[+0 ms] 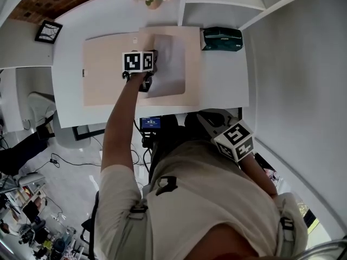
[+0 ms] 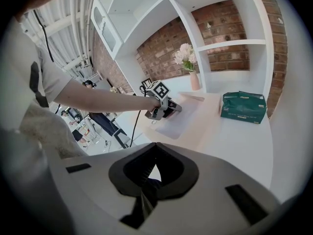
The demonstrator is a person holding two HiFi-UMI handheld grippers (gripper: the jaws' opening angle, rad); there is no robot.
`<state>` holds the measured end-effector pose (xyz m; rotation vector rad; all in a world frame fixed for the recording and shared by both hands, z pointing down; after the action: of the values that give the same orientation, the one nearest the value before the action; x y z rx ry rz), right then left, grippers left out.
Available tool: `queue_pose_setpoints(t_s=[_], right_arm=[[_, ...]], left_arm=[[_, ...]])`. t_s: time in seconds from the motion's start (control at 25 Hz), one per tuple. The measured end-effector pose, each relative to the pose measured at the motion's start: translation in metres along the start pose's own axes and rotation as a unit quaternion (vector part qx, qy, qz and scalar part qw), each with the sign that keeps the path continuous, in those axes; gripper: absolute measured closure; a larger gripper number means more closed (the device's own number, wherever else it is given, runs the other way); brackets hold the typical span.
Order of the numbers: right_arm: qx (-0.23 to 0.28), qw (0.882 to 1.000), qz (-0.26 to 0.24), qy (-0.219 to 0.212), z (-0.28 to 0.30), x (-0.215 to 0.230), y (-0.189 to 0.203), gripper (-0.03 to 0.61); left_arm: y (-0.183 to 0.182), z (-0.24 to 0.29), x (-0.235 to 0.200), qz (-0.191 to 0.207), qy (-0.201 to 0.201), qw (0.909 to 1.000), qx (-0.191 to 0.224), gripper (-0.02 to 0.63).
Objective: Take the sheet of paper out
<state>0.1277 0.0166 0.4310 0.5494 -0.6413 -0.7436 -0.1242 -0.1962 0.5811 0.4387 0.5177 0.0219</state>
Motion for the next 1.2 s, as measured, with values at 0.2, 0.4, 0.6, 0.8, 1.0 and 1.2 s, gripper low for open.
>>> queue_pose_setpoints(t_s=[0.2, 0.4, 0.6, 0.8, 1.0, 1.2], right_arm=[[0.002, 1.0, -0.004, 0.002, -0.0008, 0.0017, 0.0007, 0.56], [0.002, 1.0, -0.004, 0.002, -0.0024, 0.0017, -0.0009, 0.56], [0.0, 1.0, -0.006, 0.003, -0.0021, 0.0005, -0.0022, 0.56], [0.005, 1.0, -0.011, 0.005, -0.0016, -0.0028, -0.0062, 0.56], [0.006, 1.0, -0.013, 0.008, -0.0022, -0.0024, -0.0066, 0.56], [0.009, 1.0, -0.01, 0.014, -0.0043, -0.0022, -0.0082, 0.56]], left_arm=[[-0.0005, 0.0, -0.0001, -0.009, 0.002, 1.0, 0.001, 0.597], [-0.0009, -0.0001, 0.0002, -0.01, 0.0, 0.9999, 0.001, 0.597], [-0.0014, -0.0004, 0.0002, -0.012, -0.002, 0.9999, 0.002, 0.597], [-0.0005, -0.0014, 0.0005, -0.01, -0.005, 0.9999, 0.002, 0.597], [0.0001, -0.0011, -0.0002, -0.01, -0.003, 0.9999, 0.003, 0.597], [-0.0002, -0.0003, 0.0003, -0.007, -0.006, 1.0, 0.003, 0.597]])
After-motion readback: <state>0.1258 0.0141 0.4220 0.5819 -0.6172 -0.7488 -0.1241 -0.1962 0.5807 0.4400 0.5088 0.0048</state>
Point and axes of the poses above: the fingertips, and each gripper's own axes: z forward along the fingers, x to its right, y out of its underside, the point moved 9 cm from there along -z, backward along the fingers, and after that the axes turned 9 degrees about -z, right-handed, at the moved point
